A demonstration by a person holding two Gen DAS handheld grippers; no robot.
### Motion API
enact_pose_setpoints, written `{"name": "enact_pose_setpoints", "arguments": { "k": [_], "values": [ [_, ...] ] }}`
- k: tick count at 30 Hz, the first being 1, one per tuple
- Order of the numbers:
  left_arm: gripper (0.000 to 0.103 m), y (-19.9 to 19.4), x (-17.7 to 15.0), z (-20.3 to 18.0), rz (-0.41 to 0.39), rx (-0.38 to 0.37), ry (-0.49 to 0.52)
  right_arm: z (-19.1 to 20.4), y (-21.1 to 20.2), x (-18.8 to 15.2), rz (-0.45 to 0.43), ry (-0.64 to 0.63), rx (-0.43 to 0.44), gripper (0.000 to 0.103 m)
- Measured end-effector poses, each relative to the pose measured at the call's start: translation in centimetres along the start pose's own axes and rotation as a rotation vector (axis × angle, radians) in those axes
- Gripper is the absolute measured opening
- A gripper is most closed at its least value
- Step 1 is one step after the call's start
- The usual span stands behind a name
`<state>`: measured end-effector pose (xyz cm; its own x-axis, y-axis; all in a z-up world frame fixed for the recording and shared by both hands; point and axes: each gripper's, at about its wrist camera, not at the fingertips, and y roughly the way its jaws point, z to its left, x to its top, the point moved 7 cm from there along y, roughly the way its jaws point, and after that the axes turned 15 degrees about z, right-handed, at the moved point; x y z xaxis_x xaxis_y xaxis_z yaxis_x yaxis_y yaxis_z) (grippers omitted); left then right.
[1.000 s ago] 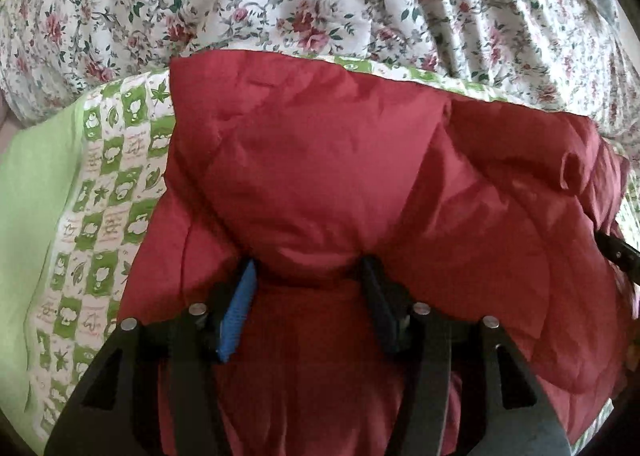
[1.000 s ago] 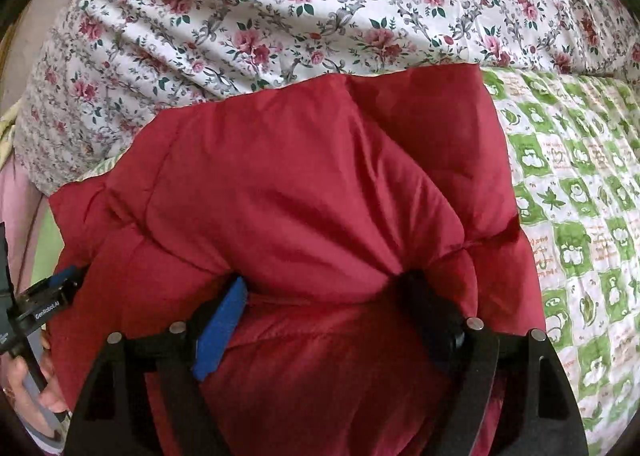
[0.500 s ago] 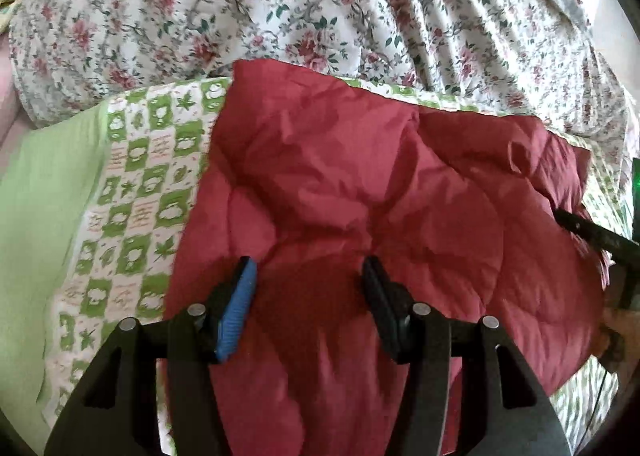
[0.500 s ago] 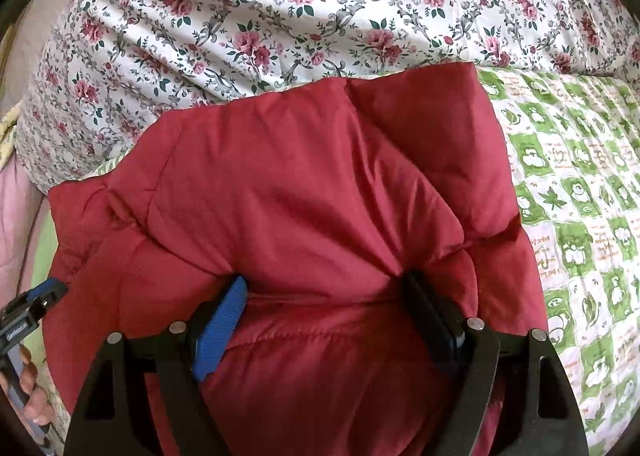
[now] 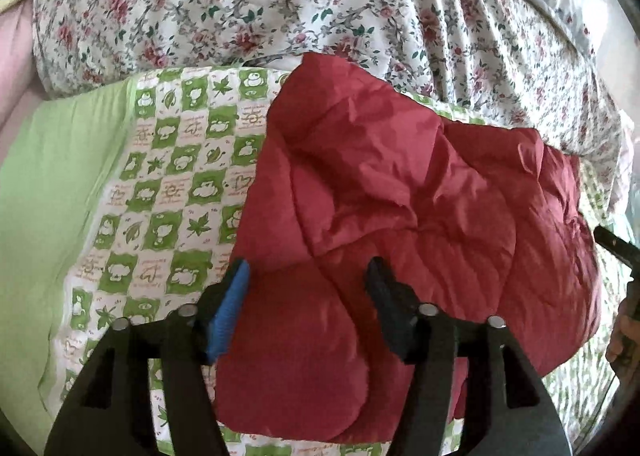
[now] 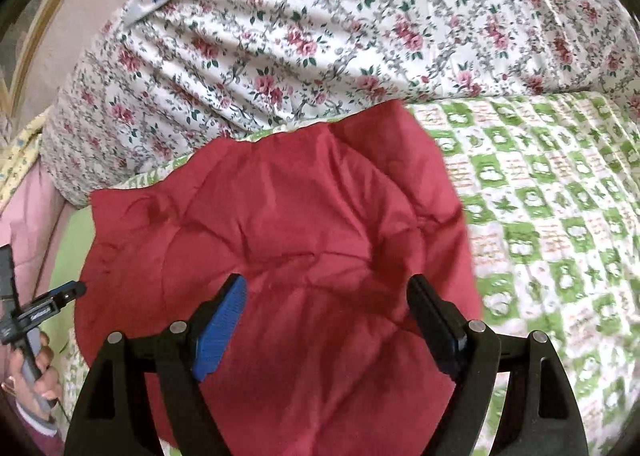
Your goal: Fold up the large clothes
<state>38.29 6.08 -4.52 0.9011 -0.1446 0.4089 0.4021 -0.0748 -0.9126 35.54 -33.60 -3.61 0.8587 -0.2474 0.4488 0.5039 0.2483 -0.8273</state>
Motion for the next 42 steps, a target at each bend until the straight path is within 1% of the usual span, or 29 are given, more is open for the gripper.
{"name": "enact_pose_setpoints", "arguments": {
  "k": [1, 2, 4, 5, 7, 10, 12, 14, 17, 20, 21, 25, 27, 29, 31, 32, 33, 34, 35, 36, 37, 38, 40, 42],
  "values": [
    [0.075, 0.1, -0.2, 0.5, 0.005, -0.021, -0.013, -0.7, -0.3, -0.3, 0.003, 0.011, 0.005, 0.084],
    [0.082, 0.1, -0.4, 0.8, 0.008, -0.038, -0.023, -1.5, -0.6, -0.6, 0.008, 0.025, 0.012, 0.084],
    [0.082, 0.4, -0.8, 1.7, 0.018, -0.094, -0.053, -3.3, -0.9, -1.3, 0.025, 0.062, 0.021, 0.085],
    [0.082, 0.6, -0.9, 2.1, 0.026, -0.118, -0.067, -4.3, -0.9, -2.1, 0.085, 0.128, 0.017, 0.086],
    [0.082, 0.9, -0.9, 3.1, 0.042, -0.179, -0.107, -6.1, -0.8, -2.9, 0.097, 0.178, 0.023, 0.086],
    [0.082, 1.6, -1.0, 4.3, 0.064, -0.234, -0.161, -7.7, -0.3, -3.9, 0.118, 0.238, 0.075, 0.086],
    [0.082, 2.0, -1.0, 4.6, 0.071, -0.275, -0.182, -8.1, 0.2, -4.4, 0.132, 0.268, 0.118, 0.086],
    [0.083, 2.3, -1.0, 4.7, 0.073, -0.307, -0.193, -8.0, 0.8, -4.8, 0.145, 0.299, 0.208, 0.087],
    [0.084, 3.4, -1.0, 4.9, 0.097, -0.349, -0.213, -8.1, 2.1, -5.3, 0.182, 0.347, 0.281, 0.087],
    [0.087, 4.5, -0.9, 5.1, 0.116, -0.384, -0.25, -7.9, 3.3, -5.6, 0.209, 0.365, 0.302, 0.09],
    [0.088, 4.7, -0.9, 5.0, 0.116, -0.389, -0.256, -7.8, 3.5, -5.7, 0.214, 0.367, 0.306, 0.093],
    [0.089, 5.3, -0.7, 4.2, 0.119, -0.415, -0.27, -6.6, 4.3, -5.4, 0.226, 0.366, 0.34, 0.093],
    [0.089, 5.8, -0.6, 3.4, 0.132, -0.443, -0.268, -5.8, 4.7, -5.3, 0.234, 0.354, 0.348, 0.091],
    [0.089, 6.3, -0.4, 2.6, 0.145, -0.456, -0.259, -4.7, 5.3, -5.1, 0.249, 0.341, 0.37, 0.09],
    [0.089, 6.4, -0.2, 1.9, 0.141, -0.425, -0.235, -4.3, 5.4, -5.0, 0.247, 0.334, 0.351, 0.086],
    [0.083, 6.4, 0.0, 1.7, 0.135, -0.419, -0.23, -4.1, 5.4, -4.9, 0.245, 0.331, 0.354, 0.083],
    [0.078, 6.2, 0.0, 1.5, 0.13, -0.428, -0.225, -4.0, 5.3, -4.9, 0.243, 0.33, 0.356, 0.077],
    [0.071, 6.0, 0.1, 1.4, 0.123, -0.429, -0.224, -4.0, 5.2, -4.9, 0.243, 0.326, 0.355, 0.069],
    [0.062, 5.6, 0.1, 1.3, 0.115, -0.429, -0.22, -3.8, 4.8, -4.9, 0.24, 0.314, 0.35, 0.065],
    [0.058, 5.3, 0.0, 1.2, 0.108, -0.427, -0.213, -3.6, 4.5, -4.8, 0.237, 0.303, 0.344, 0.058],
    [0.052, 4.8, -0.1, 1.0, 0.097, -0.418, -0.204, -3.5, 4.2, -4.8, 0.235, 0.292, 0.338, 0.051],
    [0.048, 4.4, -0.2, 0.9, 0.088, -0.412, -0.196, -3.4, 3.8, -4.8, 0.233, 0.283, 0.334, 0.049],
    [0.043, 3.4, -0.4, 0.8, 0.074, -0.404, -0.186, -2.9, 2.8, -4.7, 0.225, 0.268, 0.33, 0.041],
    [0.04, 2.5, -0.7, 0.8, 0.062, -0.409, -0.181, -2.6, 2.0, -4.8, 0.217, 0.259, 0.334, 0.038]
  ]
}}
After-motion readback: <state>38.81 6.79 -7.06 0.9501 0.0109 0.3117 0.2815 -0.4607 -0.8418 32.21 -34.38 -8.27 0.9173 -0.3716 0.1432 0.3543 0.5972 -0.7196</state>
